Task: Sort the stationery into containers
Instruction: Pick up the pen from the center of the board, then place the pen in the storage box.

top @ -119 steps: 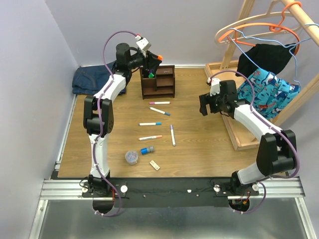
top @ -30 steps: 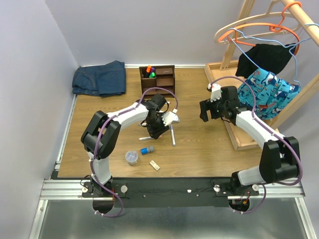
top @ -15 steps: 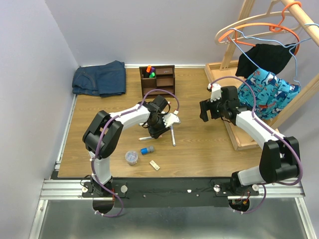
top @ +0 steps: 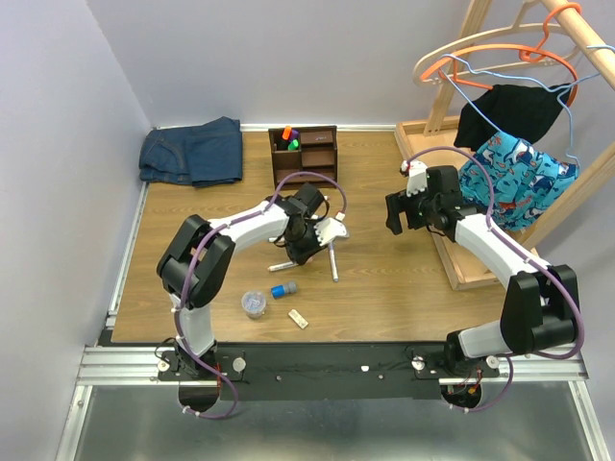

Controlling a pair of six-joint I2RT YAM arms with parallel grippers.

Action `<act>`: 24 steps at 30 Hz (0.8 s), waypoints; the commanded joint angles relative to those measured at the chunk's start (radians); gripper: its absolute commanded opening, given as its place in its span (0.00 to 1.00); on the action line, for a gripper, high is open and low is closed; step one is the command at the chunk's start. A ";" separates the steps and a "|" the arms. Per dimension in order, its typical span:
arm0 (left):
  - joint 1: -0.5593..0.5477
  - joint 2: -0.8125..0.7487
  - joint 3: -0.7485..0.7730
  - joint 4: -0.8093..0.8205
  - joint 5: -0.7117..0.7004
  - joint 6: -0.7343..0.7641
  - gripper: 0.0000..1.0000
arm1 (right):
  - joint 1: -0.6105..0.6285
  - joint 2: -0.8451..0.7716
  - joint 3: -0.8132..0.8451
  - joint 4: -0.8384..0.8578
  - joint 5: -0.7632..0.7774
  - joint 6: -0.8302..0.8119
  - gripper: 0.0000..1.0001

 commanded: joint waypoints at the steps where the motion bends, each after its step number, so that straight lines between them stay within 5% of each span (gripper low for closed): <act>1: -0.004 -0.029 0.171 -0.150 0.111 -0.006 0.21 | -0.005 -0.015 0.005 -0.002 0.029 -0.017 0.97; 11: 0.195 0.110 0.737 -0.175 0.288 -0.102 0.20 | -0.005 0.029 0.023 0.012 0.024 -0.015 0.97; 24: 0.421 0.248 0.740 0.502 0.504 -0.325 0.20 | -0.005 0.132 0.131 0.001 0.037 -0.029 0.97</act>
